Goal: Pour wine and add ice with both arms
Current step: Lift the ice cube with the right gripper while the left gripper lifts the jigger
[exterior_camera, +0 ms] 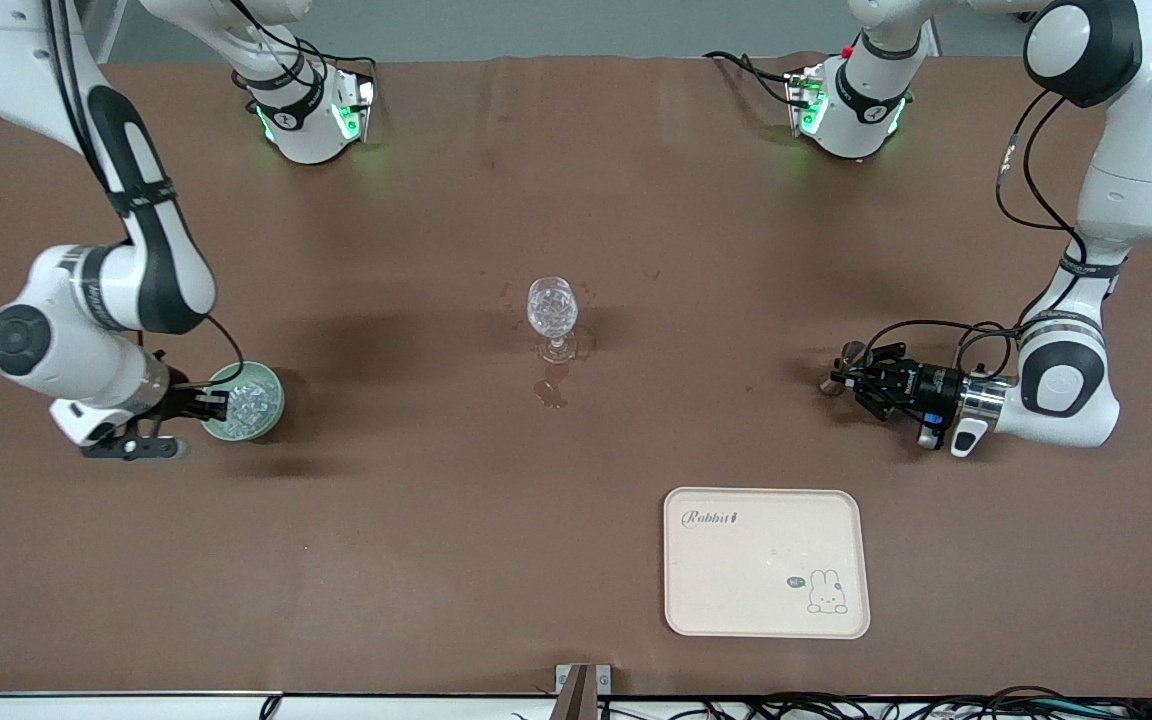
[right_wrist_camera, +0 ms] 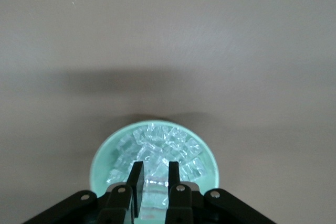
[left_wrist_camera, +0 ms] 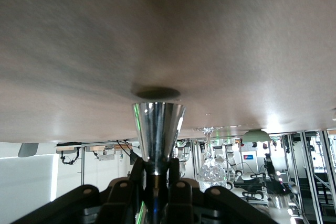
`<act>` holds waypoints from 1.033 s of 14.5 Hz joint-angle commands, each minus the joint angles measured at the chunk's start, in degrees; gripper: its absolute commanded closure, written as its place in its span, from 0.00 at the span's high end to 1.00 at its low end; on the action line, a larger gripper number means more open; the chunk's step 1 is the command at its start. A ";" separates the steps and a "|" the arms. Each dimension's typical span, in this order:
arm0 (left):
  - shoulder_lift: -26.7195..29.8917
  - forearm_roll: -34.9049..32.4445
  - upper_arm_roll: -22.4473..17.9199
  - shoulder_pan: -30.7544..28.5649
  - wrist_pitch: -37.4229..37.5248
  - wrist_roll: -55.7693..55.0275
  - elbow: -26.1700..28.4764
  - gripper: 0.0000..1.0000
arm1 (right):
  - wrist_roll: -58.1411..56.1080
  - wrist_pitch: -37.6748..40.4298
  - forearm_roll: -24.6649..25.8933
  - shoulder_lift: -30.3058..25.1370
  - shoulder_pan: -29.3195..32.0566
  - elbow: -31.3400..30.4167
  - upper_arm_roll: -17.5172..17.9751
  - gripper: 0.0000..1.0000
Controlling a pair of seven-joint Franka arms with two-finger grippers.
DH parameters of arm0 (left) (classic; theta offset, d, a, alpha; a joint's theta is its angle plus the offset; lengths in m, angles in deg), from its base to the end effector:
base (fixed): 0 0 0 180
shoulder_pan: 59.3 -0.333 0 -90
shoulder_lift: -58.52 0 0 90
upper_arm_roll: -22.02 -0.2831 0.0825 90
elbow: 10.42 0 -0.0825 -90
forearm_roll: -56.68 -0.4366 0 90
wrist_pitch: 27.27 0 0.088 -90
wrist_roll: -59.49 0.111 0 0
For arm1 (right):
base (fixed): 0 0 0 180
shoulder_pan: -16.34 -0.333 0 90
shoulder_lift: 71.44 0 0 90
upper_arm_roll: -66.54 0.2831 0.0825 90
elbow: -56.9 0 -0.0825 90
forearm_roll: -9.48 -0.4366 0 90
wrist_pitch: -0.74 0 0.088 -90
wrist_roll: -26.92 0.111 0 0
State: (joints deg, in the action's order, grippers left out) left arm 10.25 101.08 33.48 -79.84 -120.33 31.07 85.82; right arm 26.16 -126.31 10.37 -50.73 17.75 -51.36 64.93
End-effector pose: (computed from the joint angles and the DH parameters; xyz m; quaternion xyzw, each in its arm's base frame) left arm 0.5940 0.0153 0.0520 0.7042 0.4257 -0.4595 0.3342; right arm 0.6519 -0.0346 0.2444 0.9997 -0.0141 -0.0171 0.0105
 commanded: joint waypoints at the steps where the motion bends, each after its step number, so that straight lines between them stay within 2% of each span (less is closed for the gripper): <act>1: 0.99 1.04 2.68 0.06 0.25 -1.55 -0.34 0.00 | 2.70 7.50 -0.72 -5.05 -0.09 5.24 0.02 0.00; 4: 0.99 1.04 5.14 0.41 -0.10 -6.37 -2.27 0.00 | 2.88 14.17 -0.72 -10.15 1.22 10.16 -0.33 0.00; 6: 1.07 1.04 5.24 2.16 -0.28 -9.45 -3.94 0.00 | 2.61 19.00 -0.72 -12.96 1.93 13.85 -0.33 0.00; 11: 1.08 0.95 5.24 3.75 -2.38 -12.02 -5.79 0.00 | 2.79 39.28 -0.63 -18.77 2.63 22.46 -0.42 0.00; 13: 1.16 0.34 5.33 3.67 -2.65 -12.02 -5.79 0.00 | 2.61 44.76 -0.46 -20.43 2.81 23.71 -0.51 0.00; 15: 3.09 0.16 5.33 3.75 -2.39 -12.98 -5.62 0.00 | 2.70 44.26 -0.28 -22.90 2.98 20.22 -0.42 0.00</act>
State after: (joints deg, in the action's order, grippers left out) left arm 10.56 101.14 38.94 -76.19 -122.73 19.70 79.50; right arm 28.31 -81.88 10.37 -71.60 19.82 -28.10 64.06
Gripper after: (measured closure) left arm 0.789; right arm 0.771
